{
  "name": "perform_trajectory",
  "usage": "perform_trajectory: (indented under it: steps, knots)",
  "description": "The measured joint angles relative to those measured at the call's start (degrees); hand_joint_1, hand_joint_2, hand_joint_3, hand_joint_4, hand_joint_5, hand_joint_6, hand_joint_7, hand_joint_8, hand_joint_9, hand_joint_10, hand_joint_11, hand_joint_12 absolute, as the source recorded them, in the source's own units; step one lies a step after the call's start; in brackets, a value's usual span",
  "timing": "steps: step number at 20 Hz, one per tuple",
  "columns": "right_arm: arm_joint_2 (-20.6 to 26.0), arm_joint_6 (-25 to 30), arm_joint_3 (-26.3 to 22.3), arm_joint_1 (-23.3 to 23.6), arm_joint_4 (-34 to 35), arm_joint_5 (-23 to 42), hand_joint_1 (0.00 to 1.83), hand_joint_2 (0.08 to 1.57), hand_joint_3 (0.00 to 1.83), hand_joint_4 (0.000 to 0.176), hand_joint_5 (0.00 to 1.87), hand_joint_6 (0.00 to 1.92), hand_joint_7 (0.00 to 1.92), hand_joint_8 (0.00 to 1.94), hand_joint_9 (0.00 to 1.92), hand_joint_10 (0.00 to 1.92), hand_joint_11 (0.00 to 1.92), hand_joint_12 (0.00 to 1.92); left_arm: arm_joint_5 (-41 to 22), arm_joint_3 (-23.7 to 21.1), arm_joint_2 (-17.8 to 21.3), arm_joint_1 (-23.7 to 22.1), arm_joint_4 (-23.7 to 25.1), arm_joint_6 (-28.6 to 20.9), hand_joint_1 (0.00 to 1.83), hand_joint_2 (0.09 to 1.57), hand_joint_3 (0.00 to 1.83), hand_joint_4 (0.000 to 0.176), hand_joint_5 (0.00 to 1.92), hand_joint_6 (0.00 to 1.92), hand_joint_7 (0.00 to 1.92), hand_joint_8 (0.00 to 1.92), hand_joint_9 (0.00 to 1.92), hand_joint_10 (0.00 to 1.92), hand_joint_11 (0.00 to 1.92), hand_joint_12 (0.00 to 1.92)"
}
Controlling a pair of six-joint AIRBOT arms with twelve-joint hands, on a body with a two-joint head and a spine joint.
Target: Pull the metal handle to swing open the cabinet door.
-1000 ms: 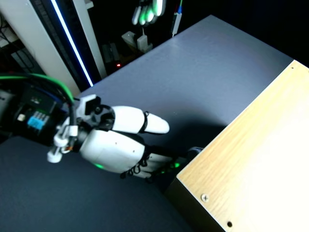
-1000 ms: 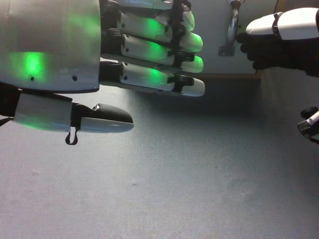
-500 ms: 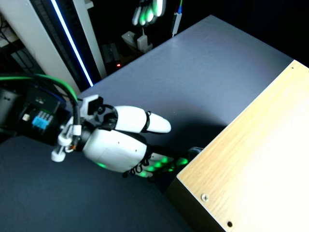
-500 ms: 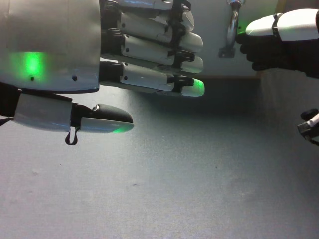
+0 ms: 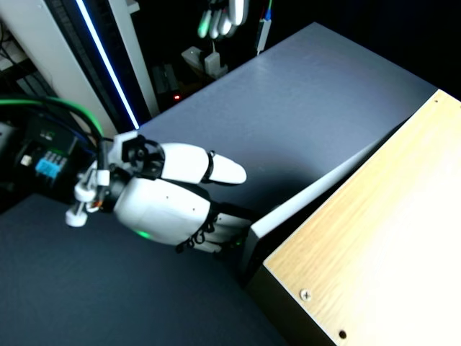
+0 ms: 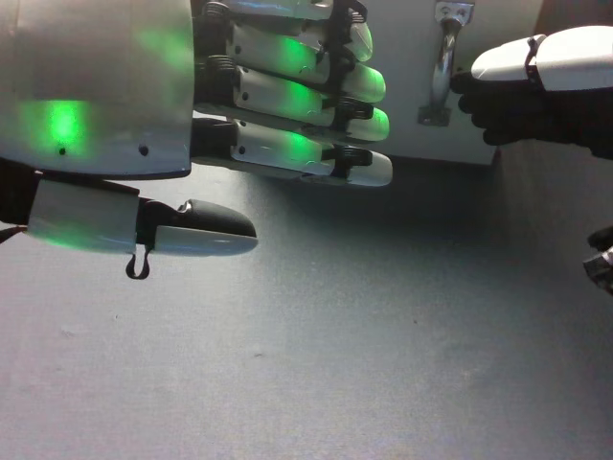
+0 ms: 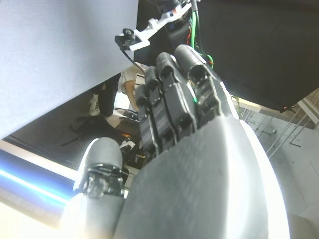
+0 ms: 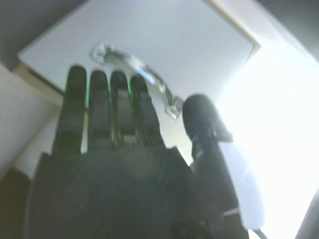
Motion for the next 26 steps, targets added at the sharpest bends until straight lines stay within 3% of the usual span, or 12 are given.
perform_trajectory:
  steps: [26]
  knots:
    - [5.33, -0.5, -8.13, -1.7, -4.37, -0.02, 0.0, 1.57, 0.09, 0.0, 0.23, 0.0, 0.22, 0.0, 0.19, 0.0, 0.0, 0.58, 0.02, 0.0, 0.0, 0.0, 0.02, -0.02, 0.0, 1.57, 0.04, 0.0, 0.41, 0.0, 0.42, 0.0, 0.39, 0.0, 0.0, 0.87]
